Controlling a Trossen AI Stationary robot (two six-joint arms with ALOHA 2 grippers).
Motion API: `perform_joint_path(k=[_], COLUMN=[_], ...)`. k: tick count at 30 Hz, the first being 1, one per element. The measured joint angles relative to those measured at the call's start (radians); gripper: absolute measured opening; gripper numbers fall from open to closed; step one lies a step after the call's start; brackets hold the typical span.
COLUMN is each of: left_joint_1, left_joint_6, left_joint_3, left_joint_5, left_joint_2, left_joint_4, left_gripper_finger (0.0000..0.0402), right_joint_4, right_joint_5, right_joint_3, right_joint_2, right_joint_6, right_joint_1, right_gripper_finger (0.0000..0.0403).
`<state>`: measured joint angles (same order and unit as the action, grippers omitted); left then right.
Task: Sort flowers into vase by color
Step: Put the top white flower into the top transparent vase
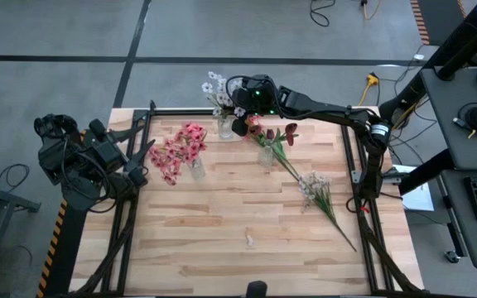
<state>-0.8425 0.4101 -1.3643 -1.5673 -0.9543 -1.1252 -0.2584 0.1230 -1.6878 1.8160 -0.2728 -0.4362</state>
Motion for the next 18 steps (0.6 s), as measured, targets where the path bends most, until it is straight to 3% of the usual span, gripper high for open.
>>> perform_joint_path(k=[18], left_joint_1=[0.0], left_joint_6=[0.0], left_joint_3=[0.0], left_joint_5=[0.0], left_joint_2=[0.0], left_joint_4=[0.002], left_gripper_finger=[0.019], right_joint_4=[-0.002], right_joint_5=[-0.003], right_joint_3=[-0.022], right_joint_2=[0.002], right_joint_6=[0.019], right_joint_1=[0.0], right_gripper_finger=[0.0013])
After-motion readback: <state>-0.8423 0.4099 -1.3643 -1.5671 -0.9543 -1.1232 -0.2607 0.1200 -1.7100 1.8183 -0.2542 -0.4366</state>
